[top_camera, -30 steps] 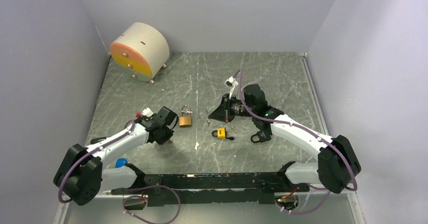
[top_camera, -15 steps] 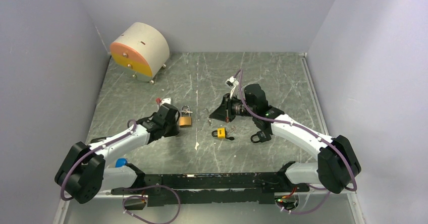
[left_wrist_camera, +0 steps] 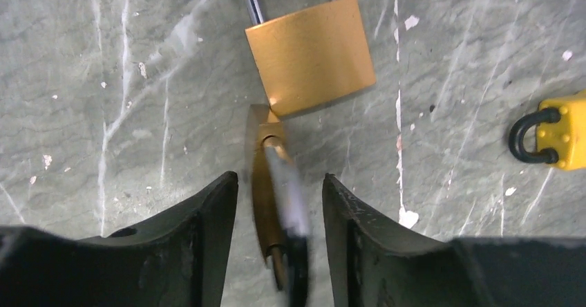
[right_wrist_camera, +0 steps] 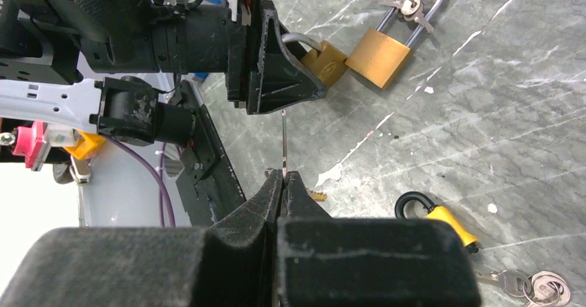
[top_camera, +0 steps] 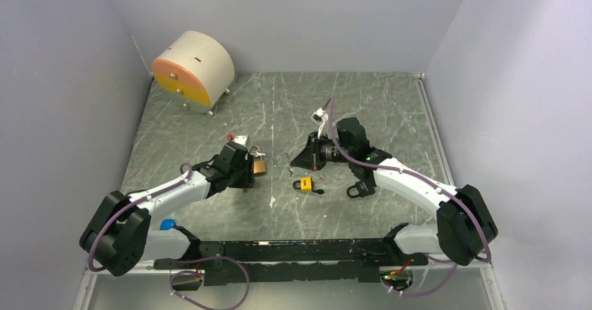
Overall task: Unlock with the key
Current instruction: Pick up the lock from the center of the board.
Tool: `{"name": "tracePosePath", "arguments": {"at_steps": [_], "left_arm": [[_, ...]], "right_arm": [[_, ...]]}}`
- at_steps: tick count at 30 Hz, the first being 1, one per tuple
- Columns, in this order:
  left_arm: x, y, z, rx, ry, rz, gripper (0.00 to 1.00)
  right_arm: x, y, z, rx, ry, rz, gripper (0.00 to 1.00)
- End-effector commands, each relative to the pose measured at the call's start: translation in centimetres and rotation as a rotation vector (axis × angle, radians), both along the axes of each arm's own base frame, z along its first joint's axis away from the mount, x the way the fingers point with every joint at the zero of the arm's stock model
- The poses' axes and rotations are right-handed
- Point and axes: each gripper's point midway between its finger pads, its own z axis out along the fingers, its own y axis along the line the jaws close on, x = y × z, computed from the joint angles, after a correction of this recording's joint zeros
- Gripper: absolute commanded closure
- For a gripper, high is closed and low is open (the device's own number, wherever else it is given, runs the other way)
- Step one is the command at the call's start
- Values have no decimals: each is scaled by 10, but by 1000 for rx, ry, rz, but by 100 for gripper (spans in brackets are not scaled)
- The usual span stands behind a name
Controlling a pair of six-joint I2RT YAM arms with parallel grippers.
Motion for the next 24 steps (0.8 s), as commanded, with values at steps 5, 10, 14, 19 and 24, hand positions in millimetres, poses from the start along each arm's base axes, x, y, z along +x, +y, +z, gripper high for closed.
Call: {"name": "tracePosePath", "arguments": {"at_steps": [5,10,14,19,24], "left_arm": [[19,-3,23,-87,-198,140,46],[9,8,15,-63,-236,219,54],[2,11,7,-48,-229,250,55],[-2,13,-1,-28,-231,264,59],[6,7,2,-16,-246,236,62]], "right_arm": [[2,4,21,48,-26,10,100],[3,5,15,40,2,9,100],[3,6,14,37,14,11,100],[5,8,15,36,18,14,100],[5,7,16,32,21,11,100]]}}
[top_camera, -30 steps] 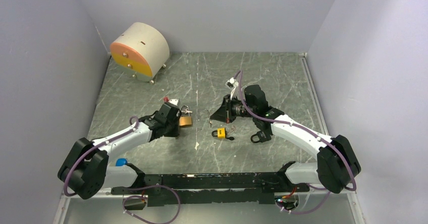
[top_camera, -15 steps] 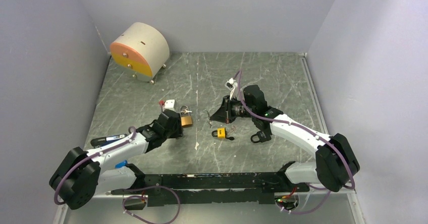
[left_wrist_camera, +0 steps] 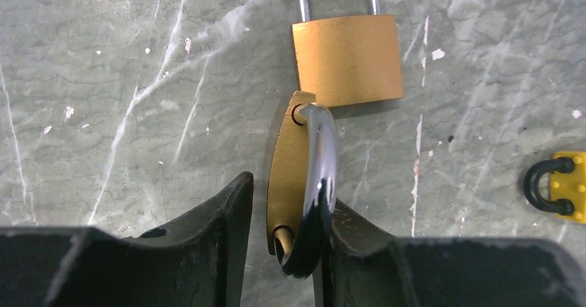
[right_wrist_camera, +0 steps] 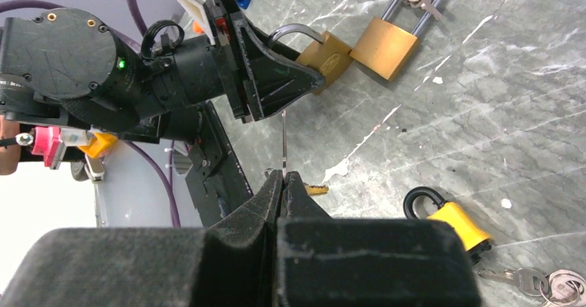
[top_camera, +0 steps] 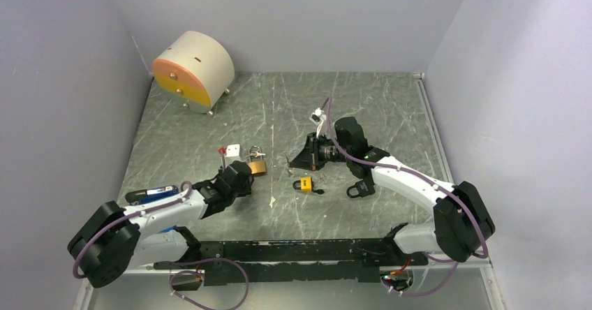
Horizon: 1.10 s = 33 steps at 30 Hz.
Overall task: Unlock with the key
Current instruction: Pick up the lock from the center of the board, then unlock the lock.
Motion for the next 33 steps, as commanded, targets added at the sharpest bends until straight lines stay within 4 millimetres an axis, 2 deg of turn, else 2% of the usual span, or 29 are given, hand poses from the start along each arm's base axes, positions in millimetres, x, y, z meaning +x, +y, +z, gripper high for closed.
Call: {"name": "tracePosePath", "arguments": {"at_steps": [1,4,8,10,15,19,26,30,33], "left_arm": [[13,-1,3,30,-34,23,62],[20,-7,1,49,-32,6,71],[27,-11,9,60,-43,4,97],[30,-18,24,36,-67,-24,98],[30,-42,92,-95,-88,-193,97],[16,-60,155,-300,-53,-386,97],[-35,-97,250,-547,60,-734,97],[-62,-111,293,-663,111,-902,97],[-78,-117,314,-747,151,-1001,97]], "right_arm": [[7,5,23,37,-42,5,100],[7,5,27,42,-52,5,100],[8,4,28,33,-58,0,100],[8,2,31,34,-71,-3,100],[4,-2,42,53,-102,20,100],[-15,2,63,122,-122,143,100],[-70,5,113,327,-56,438,100],[-93,-1,140,381,-80,520,100],[-106,-5,152,401,-100,560,100]]}}
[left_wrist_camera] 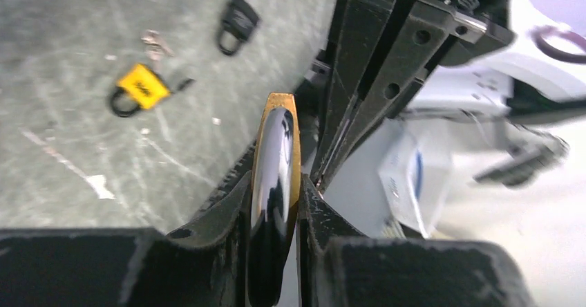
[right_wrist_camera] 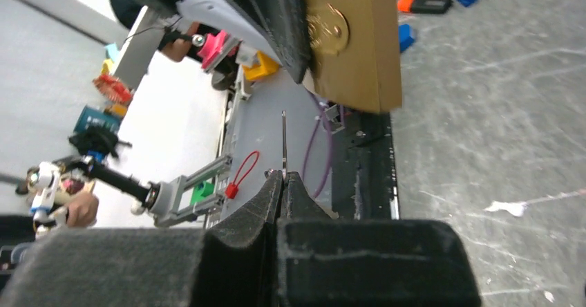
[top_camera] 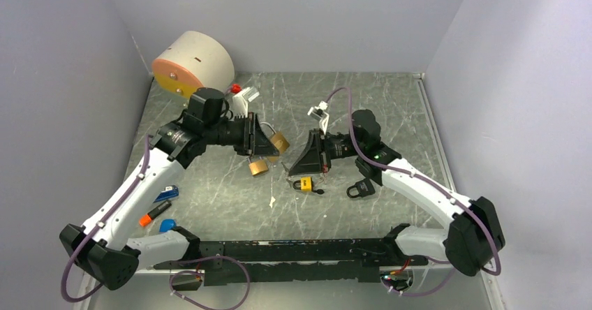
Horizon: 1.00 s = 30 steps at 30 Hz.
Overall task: Unlock with the key
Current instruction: Unlock the lock.
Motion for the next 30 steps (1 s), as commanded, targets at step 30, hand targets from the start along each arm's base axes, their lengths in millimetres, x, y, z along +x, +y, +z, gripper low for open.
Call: {"name": "tracePosePath", "arguments": {"at_steps": [30], "left_arm": [[-60,-16,68,-252,-21,-395,97]], "right_arm": [[-11,-6,59,116,-228,-15,100]]}}
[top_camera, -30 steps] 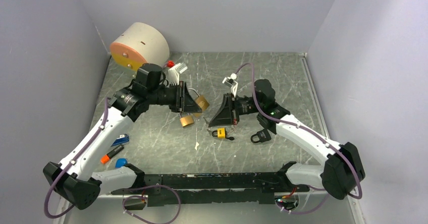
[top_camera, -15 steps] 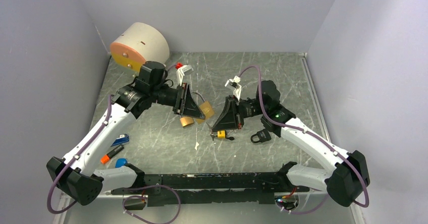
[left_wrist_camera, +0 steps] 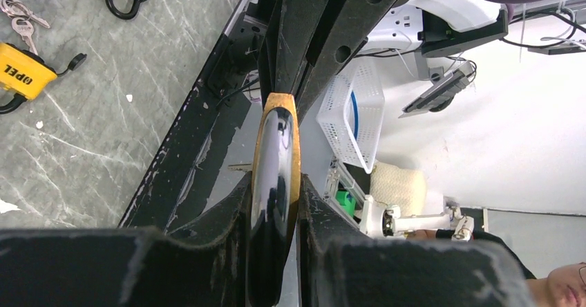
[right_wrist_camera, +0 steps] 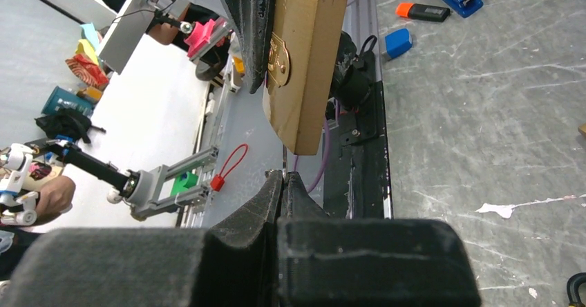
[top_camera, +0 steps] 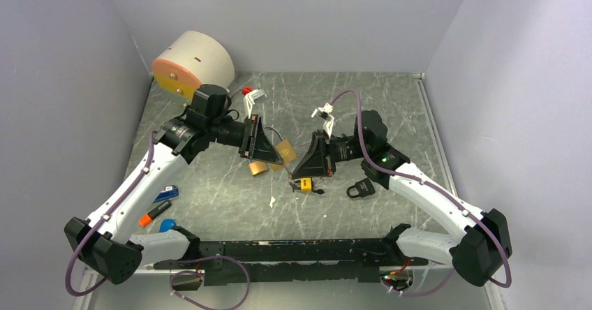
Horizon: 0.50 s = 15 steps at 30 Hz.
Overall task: Unlock with the key
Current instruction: Unlock the lock.
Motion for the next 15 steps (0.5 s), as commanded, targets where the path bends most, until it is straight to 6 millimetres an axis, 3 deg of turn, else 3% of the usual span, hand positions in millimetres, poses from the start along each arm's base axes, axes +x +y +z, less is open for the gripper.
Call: {"name": "tracePosePath", "arguments": {"at_steps": [1,15], "left_arm": [[-14,2,36,-107,-132,-77,98],[-20,8,29,-76,-153,-69,97]], "right_arm": [[10,3,37,86,-111,-48,100],[16,-3,32,76,-105,-76,100]]}}
